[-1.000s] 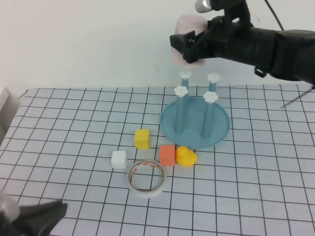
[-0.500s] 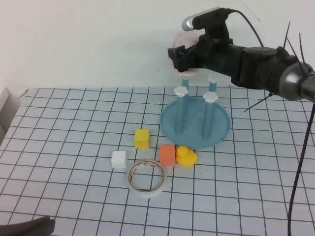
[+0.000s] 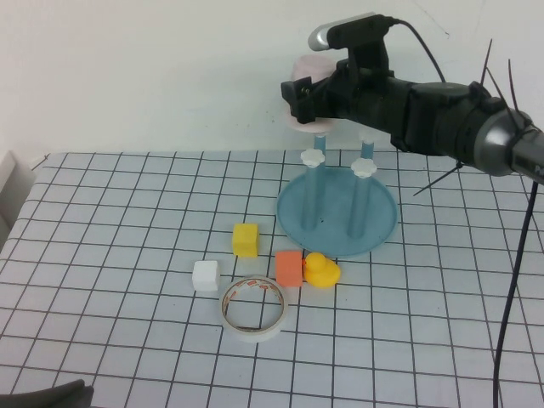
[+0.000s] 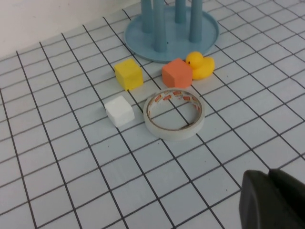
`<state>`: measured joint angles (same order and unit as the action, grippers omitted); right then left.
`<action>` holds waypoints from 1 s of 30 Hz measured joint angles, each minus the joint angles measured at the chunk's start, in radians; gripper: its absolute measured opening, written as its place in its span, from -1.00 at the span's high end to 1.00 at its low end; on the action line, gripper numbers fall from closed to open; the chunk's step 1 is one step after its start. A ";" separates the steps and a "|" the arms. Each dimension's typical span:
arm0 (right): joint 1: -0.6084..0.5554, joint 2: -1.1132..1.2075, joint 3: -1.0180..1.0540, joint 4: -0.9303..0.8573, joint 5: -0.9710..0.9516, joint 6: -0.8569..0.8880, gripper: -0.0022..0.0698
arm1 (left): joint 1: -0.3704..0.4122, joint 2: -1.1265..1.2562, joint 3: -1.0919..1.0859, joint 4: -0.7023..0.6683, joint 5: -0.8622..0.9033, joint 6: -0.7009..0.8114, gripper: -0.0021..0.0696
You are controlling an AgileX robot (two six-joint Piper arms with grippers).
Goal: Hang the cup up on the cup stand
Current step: Place the cup on the cup holder
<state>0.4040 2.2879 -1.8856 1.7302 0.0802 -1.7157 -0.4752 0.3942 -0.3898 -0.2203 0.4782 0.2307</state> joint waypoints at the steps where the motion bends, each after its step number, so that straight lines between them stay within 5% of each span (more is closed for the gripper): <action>1: 0.000 0.000 0.000 0.000 0.000 -0.004 -0.87 | 0.000 0.000 0.000 0.001 0.004 0.000 0.94; 30: 0.002 0.001 -0.002 0.000 0.028 -0.008 -0.97 | 0.000 0.000 0.000 0.004 0.052 -0.002 0.94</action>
<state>0.4058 2.2893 -1.8879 1.7302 0.1086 -1.7240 -0.4752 0.3942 -0.3898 -0.2166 0.5297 0.2283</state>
